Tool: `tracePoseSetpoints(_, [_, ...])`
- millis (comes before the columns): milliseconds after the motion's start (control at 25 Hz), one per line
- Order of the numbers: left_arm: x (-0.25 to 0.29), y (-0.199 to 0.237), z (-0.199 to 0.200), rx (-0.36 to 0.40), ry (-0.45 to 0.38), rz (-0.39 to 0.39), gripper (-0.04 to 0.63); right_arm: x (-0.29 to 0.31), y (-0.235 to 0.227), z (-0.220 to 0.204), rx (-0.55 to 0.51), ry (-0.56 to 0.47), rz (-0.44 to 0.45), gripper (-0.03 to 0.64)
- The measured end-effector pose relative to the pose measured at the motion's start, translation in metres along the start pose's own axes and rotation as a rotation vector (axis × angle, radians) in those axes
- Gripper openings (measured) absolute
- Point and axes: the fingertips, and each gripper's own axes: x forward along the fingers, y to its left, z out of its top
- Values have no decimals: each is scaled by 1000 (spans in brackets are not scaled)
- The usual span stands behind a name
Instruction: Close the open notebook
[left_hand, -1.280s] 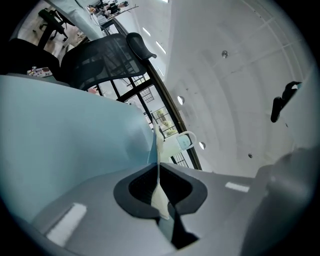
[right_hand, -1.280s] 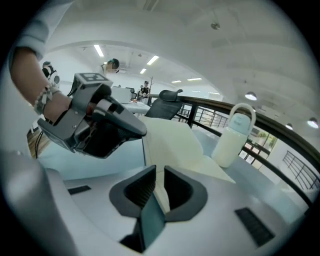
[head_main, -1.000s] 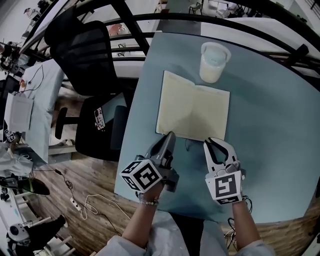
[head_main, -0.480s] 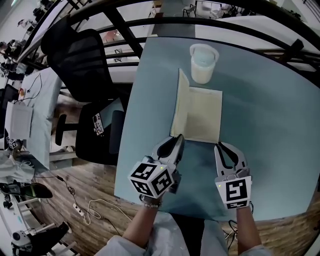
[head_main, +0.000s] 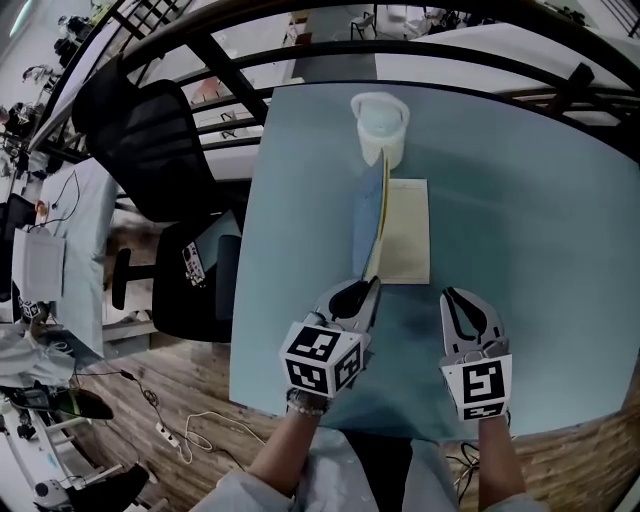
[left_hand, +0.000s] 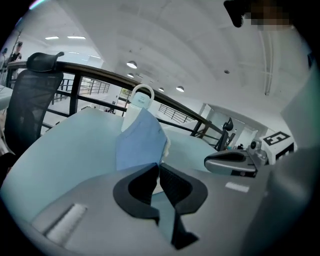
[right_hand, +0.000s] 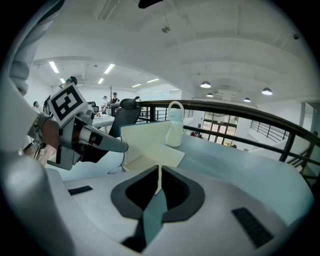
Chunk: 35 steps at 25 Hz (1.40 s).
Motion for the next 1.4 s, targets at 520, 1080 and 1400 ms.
tracePoseSetpoints(520, [34,-23,-20,228,169,-37,21,-13,-16,-11,55,14,-39,15])
tracePoseSetpoints(1080, [61,-27,-55,431,371,-25,21,-22,-26,-23,79,20,-68,14])
tracePoseSetpoints(1400, [68,-29,-66,599,476,0,23,-26,-26,-27,87,24,-76,14])
